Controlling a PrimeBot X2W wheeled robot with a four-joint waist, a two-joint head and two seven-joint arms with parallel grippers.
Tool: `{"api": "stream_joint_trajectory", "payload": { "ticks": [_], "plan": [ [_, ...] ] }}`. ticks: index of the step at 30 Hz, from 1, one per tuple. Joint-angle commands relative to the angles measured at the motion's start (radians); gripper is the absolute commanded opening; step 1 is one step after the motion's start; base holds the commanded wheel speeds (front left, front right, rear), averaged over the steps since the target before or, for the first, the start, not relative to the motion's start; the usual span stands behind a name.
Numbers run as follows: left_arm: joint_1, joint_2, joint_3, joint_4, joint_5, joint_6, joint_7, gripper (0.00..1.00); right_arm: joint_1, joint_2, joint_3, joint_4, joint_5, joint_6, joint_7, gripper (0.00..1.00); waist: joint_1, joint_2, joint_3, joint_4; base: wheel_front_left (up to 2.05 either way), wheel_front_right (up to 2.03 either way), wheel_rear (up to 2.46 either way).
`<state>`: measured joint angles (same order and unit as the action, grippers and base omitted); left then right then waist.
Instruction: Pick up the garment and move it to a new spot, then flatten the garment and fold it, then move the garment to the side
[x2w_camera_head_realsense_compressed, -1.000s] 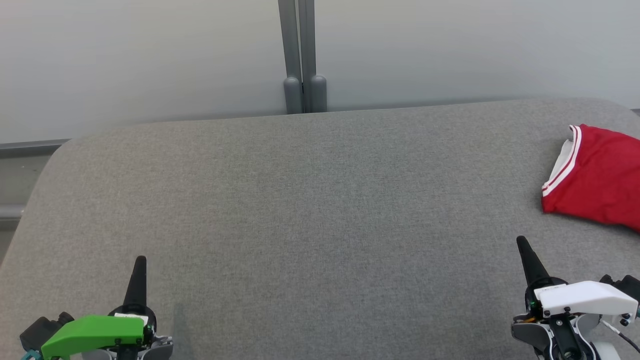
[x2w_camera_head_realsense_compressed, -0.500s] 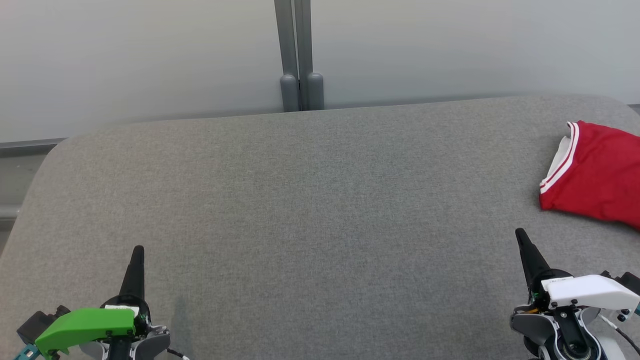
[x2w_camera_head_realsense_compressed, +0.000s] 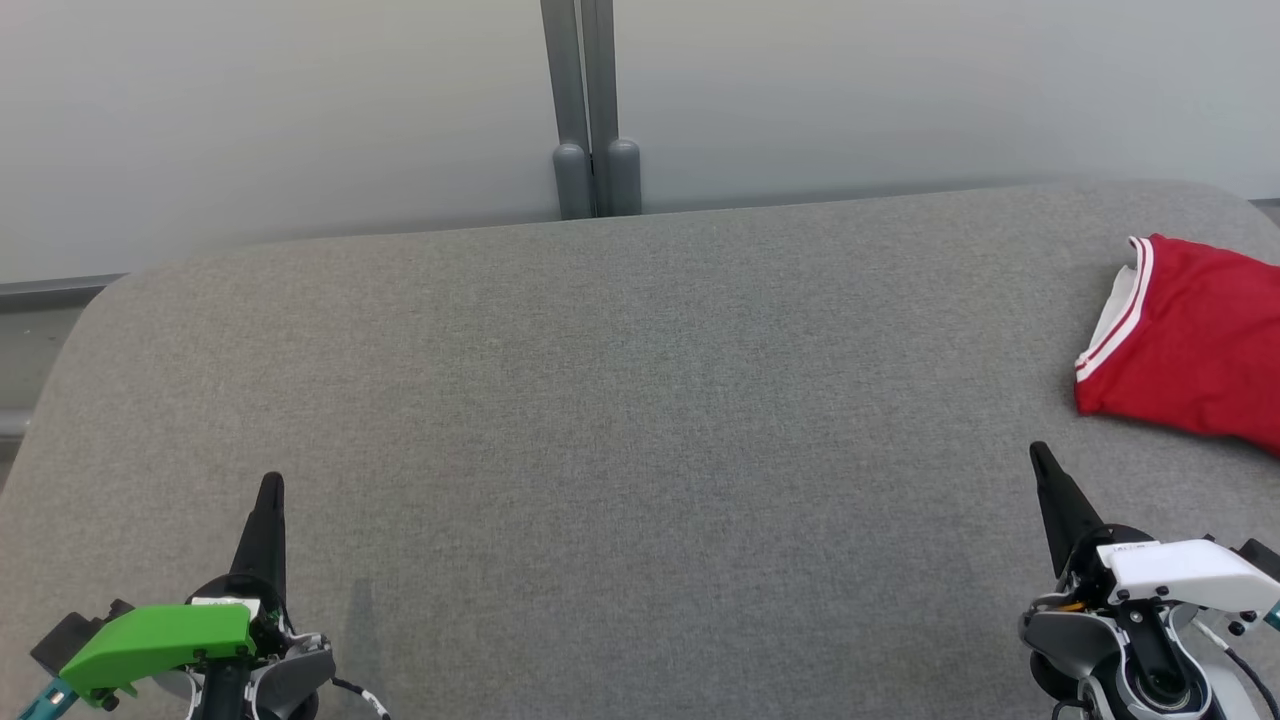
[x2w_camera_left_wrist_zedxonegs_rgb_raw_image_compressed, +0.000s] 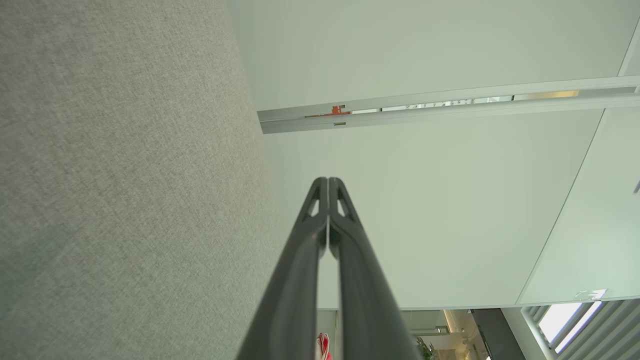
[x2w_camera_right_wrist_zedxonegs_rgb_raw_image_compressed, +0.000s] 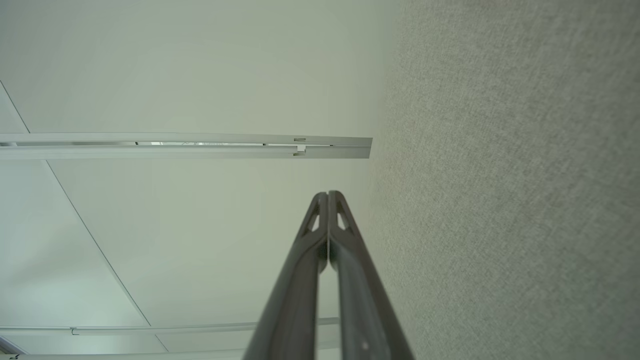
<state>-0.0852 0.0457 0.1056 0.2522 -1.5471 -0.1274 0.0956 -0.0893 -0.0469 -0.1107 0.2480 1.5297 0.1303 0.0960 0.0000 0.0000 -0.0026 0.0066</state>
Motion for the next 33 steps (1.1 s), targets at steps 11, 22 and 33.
{"api": "stream_joint_trajectory", "payload": {
  "ticks": [11, 22, 33],
  "plan": [
    [-0.033, 0.008, 0.011, -0.009, -0.067, -0.006, 0.022, 0.0, -0.024, -0.006, -0.005, -0.005, 0.086, 0.001, 0.022, 0.0, 0.0, 0.0, 0.006, -0.007, 0.0, 0.0, 0.0],
    [-0.031, 0.008, 0.01, -0.008, -0.067, -0.005, 0.022, 0.0, -0.023, -0.005, -0.005, -0.005, 0.086, 0.001, 0.022, 0.0, 0.0, 0.0, 0.006, -0.007, 0.0, 0.0, 0.0],
    [-0.031, 0.008, 0.01, -0.008, -0.067, -0.005, 0.022, 0.0, -0.023, -0.005, -0.005, -0.005, 0.086, 0.001, 0.022, 0.0, 0.0, 0.0, 0.006, -0.007, 0.0, 0.0, 0.0]
  ]
}}
